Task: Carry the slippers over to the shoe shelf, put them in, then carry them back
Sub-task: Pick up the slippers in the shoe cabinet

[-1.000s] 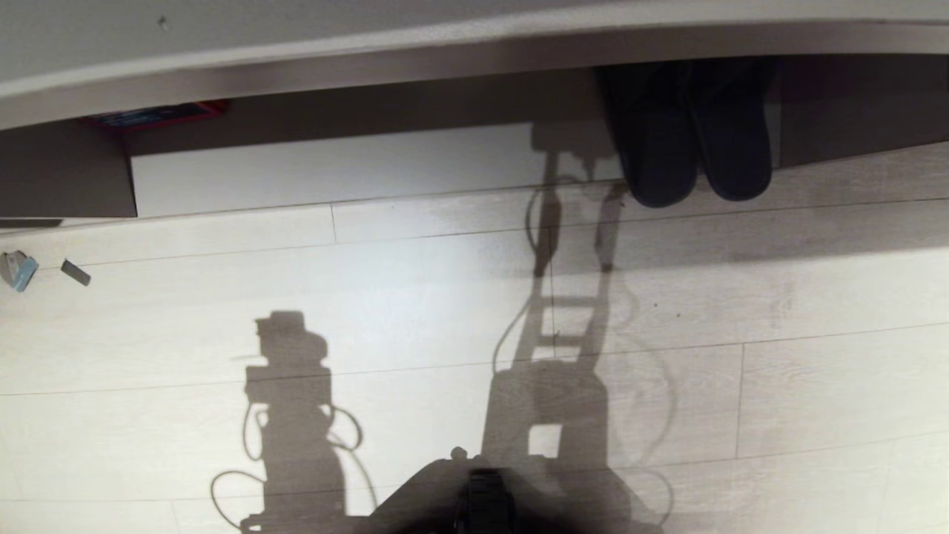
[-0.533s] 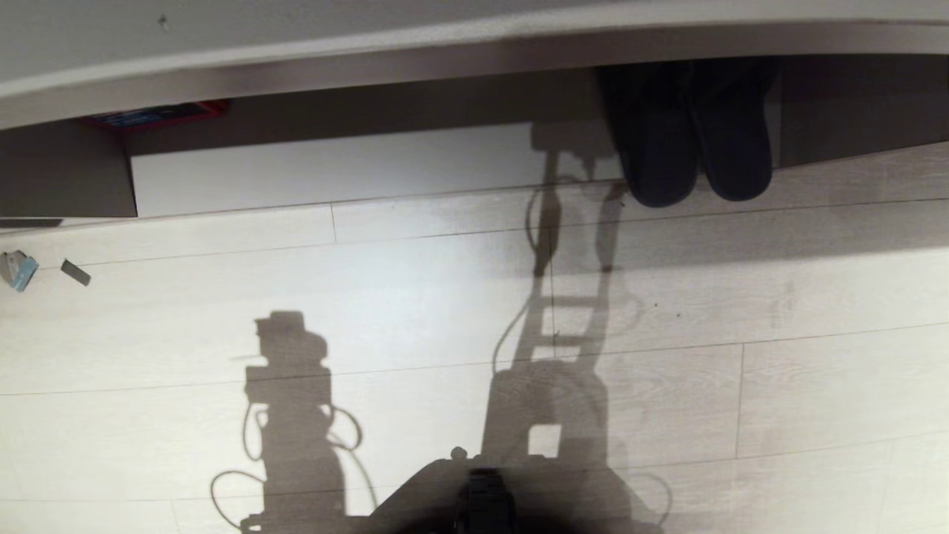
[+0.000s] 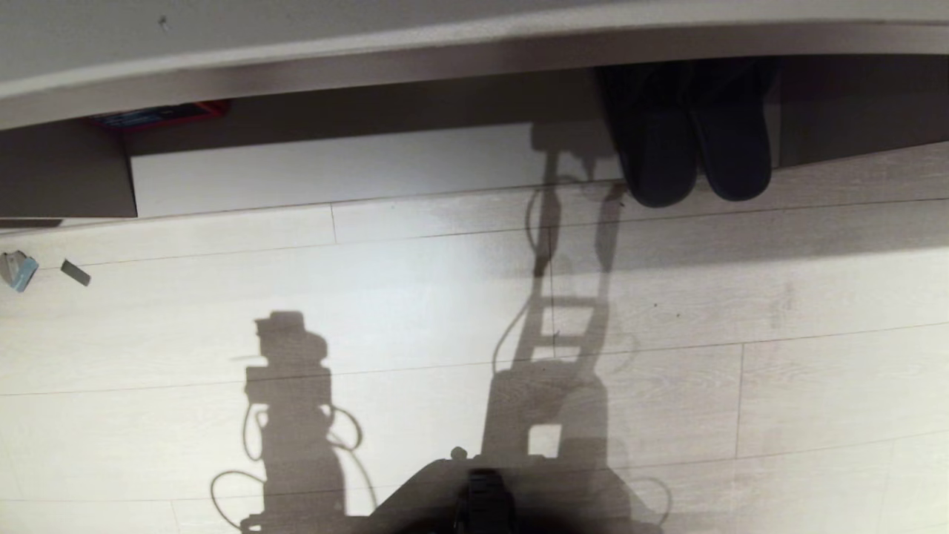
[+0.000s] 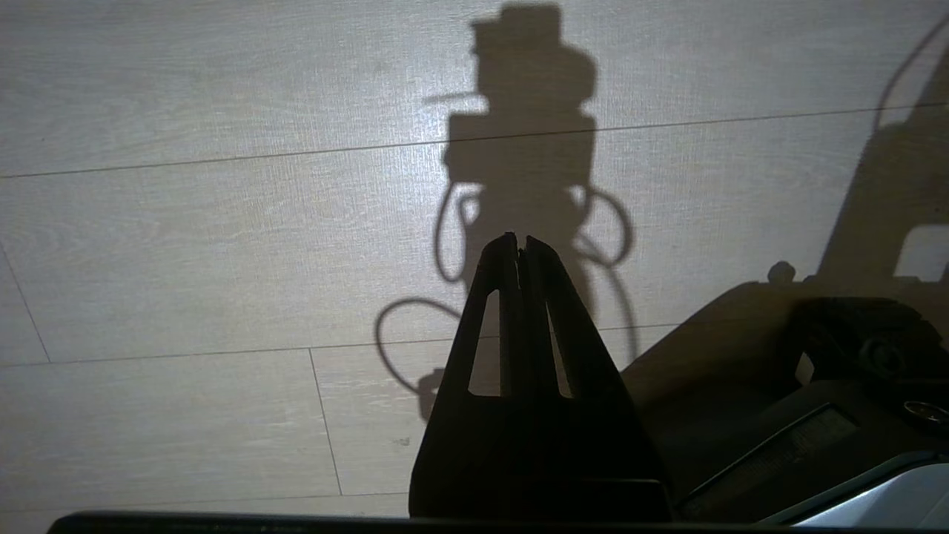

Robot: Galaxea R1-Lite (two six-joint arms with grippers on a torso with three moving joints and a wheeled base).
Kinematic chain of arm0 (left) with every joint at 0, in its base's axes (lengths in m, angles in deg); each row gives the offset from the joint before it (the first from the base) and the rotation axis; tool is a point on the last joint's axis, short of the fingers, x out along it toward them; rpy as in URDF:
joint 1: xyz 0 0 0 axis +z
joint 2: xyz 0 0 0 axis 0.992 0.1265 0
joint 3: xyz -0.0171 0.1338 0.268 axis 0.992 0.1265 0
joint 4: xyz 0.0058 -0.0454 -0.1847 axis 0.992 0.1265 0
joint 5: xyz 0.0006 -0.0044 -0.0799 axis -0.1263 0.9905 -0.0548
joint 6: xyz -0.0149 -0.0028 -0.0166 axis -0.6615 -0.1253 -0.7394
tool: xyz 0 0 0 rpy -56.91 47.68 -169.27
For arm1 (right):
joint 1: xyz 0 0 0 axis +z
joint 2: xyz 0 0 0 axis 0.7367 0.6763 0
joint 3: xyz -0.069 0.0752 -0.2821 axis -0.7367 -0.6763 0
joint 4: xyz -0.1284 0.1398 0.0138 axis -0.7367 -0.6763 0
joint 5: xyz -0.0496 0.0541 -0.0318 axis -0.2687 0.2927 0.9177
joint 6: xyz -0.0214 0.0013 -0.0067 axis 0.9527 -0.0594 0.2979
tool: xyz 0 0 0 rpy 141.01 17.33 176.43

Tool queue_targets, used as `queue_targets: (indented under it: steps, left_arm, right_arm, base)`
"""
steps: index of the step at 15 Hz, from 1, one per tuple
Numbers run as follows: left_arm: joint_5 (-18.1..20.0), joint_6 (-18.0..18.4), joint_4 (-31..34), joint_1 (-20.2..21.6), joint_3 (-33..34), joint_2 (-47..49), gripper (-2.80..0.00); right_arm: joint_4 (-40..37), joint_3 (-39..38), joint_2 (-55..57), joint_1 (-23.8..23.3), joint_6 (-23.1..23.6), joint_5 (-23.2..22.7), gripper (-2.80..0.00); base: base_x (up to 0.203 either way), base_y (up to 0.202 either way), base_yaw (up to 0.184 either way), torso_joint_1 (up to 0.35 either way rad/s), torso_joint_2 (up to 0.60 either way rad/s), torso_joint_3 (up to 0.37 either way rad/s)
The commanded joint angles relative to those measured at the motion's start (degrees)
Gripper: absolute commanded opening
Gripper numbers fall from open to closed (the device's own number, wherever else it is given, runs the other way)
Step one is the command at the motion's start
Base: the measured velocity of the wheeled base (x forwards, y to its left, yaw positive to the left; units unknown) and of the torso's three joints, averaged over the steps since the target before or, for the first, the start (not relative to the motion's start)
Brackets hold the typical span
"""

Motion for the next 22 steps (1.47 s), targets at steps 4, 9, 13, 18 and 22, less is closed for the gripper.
queue_targets:
  steps: [4,9,13,18,22]
  left_arm:
    - [0.0,-0.1,0.0,0.0,0.4,0.0,-2.80]
    - [0.0,-0.1,0.0,0.0,0.4,0.0,-2.80]
    - [0.0,-0.1,0.0,0.1,0.4,0.0,-2.80]
    - [0.0,-0.1,0.0,0.0,0.4,0.0,-2.80]
    - [0.0,-0.2,0.0,0.0,0.4,0.0,-2.80]
  right_arm:
    - [12.9,-20.4,-3.1,-0.1,-0.2,-0.1,-2.80]
    - [11.0,-21.9,-7.8,-0.1,1.8,0.5,-2.80]
    - [10.7,-22.0,-7.9,-0.1,3.3,2.6,-2.80]
    - [4.6,-22.0,-7.9,-0.1,1.4,6.3,-2.80]
    - [4.7,-22.0,-7.9,-0.1,1.5,6.2,-2.80]
  base:
    - [0.000,0.000,0.000,0.000,0.00,0.020]
    - [0.000,0.000,0.000,0.002,0.00,0.187]
    - [0.000,0.000,0.000,-0.001,0.00,0.200]
    - [0.000,0.000,0.000,0.001,0.00,0.201]
    - [0.000,0.000,0.000,0.000,0.01,0.200]
